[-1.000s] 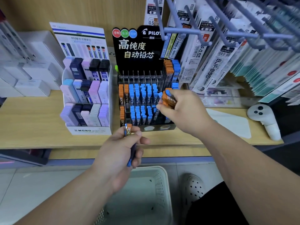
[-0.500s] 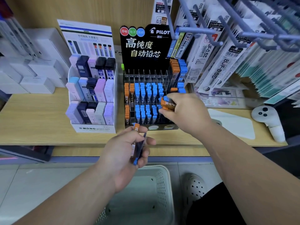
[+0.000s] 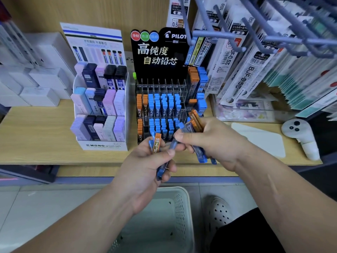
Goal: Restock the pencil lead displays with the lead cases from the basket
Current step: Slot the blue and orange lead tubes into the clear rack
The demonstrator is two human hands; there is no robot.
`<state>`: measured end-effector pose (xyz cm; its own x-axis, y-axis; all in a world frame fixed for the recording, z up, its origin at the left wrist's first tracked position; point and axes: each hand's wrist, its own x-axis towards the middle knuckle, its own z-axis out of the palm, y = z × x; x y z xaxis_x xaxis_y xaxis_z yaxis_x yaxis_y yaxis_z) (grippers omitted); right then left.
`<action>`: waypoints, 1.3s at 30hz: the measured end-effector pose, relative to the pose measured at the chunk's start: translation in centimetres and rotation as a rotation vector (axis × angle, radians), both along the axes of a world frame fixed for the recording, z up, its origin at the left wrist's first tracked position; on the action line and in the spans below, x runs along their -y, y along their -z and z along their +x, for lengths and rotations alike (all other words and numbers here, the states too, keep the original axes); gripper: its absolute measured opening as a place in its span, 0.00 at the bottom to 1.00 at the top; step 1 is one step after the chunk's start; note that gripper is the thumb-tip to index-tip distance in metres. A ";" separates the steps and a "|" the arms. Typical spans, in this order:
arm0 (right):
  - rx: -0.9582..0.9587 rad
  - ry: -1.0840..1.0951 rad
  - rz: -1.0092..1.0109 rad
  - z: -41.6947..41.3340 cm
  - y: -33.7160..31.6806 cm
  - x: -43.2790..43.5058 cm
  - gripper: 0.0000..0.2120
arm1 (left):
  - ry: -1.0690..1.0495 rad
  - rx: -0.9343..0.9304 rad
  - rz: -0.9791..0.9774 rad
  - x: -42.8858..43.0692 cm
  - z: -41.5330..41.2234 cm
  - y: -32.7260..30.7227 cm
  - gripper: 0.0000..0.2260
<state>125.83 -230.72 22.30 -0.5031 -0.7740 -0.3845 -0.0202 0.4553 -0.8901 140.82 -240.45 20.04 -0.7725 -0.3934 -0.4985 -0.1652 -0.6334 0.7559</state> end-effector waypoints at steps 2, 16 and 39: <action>0.028 -0.015 -0.008 -0.1 0.0 -0.2 0.05 | 0.007 0.008 -0.026 -0.1 -0.1 0.0 0.10; -0.125 0.090 -0.189 -0.6 -0.4 -0.5 0.06 | -0.103 0.158 0.153 0.3 -0.3 0.4 0.12; -0.011 -0.071 -0.194 0.4 0.6 -0.2 0.04 | -0.082 0.018 -0.035 0.6 -0.1 0.0 0.05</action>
